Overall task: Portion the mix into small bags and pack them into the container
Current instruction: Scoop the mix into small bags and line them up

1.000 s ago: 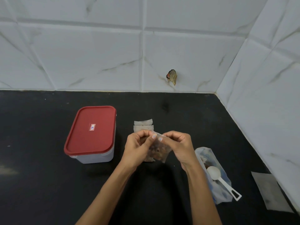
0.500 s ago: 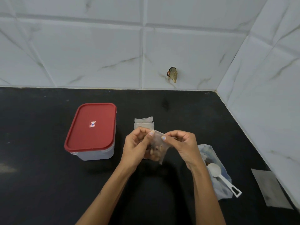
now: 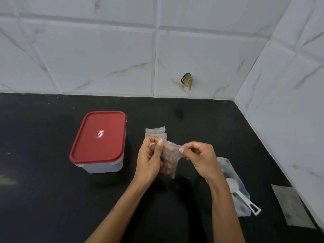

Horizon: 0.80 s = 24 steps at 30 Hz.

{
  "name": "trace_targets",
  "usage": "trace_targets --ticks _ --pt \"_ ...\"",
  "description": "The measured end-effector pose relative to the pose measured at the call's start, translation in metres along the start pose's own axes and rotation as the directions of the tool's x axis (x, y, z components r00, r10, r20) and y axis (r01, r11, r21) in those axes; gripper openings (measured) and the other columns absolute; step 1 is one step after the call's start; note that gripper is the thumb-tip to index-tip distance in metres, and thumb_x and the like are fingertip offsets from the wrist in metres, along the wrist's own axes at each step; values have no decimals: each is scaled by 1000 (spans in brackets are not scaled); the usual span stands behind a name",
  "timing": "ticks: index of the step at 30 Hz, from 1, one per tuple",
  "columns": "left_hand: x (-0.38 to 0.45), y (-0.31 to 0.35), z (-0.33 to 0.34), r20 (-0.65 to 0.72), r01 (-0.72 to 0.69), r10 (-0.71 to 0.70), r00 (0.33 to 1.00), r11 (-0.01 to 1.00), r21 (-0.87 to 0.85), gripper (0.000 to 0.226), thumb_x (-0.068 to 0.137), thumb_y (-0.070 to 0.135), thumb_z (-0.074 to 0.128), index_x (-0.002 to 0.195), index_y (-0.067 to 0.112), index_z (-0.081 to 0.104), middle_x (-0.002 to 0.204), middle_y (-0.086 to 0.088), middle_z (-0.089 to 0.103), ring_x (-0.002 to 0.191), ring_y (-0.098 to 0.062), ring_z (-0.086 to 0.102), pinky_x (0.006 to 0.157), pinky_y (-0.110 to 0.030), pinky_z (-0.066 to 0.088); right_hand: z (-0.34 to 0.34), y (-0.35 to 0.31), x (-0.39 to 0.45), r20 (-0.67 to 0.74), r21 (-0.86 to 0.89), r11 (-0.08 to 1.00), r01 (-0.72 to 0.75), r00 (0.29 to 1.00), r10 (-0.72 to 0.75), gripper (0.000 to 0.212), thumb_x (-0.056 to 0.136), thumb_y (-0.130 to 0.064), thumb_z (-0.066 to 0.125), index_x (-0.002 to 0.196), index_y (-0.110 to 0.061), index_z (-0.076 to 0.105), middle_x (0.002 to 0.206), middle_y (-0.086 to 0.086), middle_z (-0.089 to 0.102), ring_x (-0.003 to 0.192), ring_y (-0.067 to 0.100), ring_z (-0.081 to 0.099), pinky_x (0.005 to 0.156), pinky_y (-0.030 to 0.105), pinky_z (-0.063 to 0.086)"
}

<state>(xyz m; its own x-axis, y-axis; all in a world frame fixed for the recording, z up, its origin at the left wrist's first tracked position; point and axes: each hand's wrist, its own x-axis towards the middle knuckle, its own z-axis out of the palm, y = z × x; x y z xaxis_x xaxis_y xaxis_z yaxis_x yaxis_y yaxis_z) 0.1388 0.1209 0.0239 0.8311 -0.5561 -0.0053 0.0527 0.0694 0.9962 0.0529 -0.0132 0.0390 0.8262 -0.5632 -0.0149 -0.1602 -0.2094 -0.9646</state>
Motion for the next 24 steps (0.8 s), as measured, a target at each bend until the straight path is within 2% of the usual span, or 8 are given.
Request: trace_targets --ticks 3,5,8,10,13,14,17,24 --pt "2 1 0 -27 98 -99 995 994 -41 21 96 33 49 87 14 52 78 -3 64 72 -18 65 59 -39 56 2 -2 0 12 20 1000 14 1000 -14 19 83 -8 66 71 -21 70 70 -6 70 67 3 62 64 18 48" --pt "3 3 0 12 152 -151 988 981 -117 28 84 40 59 90 13 54 81 -6 66 74 -20 65 61 -41 56 3 -3 0 31 28 999 20 999 -21 19 84 -7 65 72 -21 71 71 -5 70 68 4 63 64 18 48" --pt "4 4 -3 72 204 -196 978 969 -135 33 74 24 73 102 15 59 90 -3 71 81 -17 70 66 -39 59 2 -4 -1 48 -2 999 37 998 -37 18 85 -8 65 74 -21 71 73 -3 70 72 10 65 68 24 53" --pt "6 2 -6 133 221 -208 969 971 -91 26 73 20 74 98 15 67 94 -9 71 85 -19 70 66 -35 59 1 -4 -1 57 -22 999 46 997 -45 17 85 -9 65 75 -21 71 75 -1 71 76 17 66 72 29 56" --pt "8 -1 -11 179 177 -168 969 984 -35 8 77 18 71 84 13 72 90 -9 70 88 -20 67 79 -37 55 1 -4 -3 71 -44 998 54 996 -51 16 84 -9 65 75 -20 71 75 -1 71 76 16 67 72 27 55" --pt "9 -1 -11 187 168 -161 969 986 -21 3 80 15 70 82 13 71 86 -6 70 86 -18 66 79 -36 54 1 -4 -4 76 -53 997 58 996 -54 16 84 -9 65 76 -20 71 75 -2 70 76 14 66 71 25 55" --pt "8 0 -12 197 150 -153 968 988 28 7 85 11 66 80 12 70 78 0 69 77 -11 67 67 -26 53 2 -1 -5 67 -66 996 53 997 -49 15 84 -9 65 77 -21 71 76 -3 71 77 12 67 73 27 56" --pt "2 -5 -26 126 171 -182 975 981 96 4 81 15 71 77 15 74 73 -7 73 67 -12 68 60 -19 53 10 8 -8 84 -114 993 12 996 -2 11 85 -15 66 80 -22 72 76 -6 72 74 5 66 71 19 52"
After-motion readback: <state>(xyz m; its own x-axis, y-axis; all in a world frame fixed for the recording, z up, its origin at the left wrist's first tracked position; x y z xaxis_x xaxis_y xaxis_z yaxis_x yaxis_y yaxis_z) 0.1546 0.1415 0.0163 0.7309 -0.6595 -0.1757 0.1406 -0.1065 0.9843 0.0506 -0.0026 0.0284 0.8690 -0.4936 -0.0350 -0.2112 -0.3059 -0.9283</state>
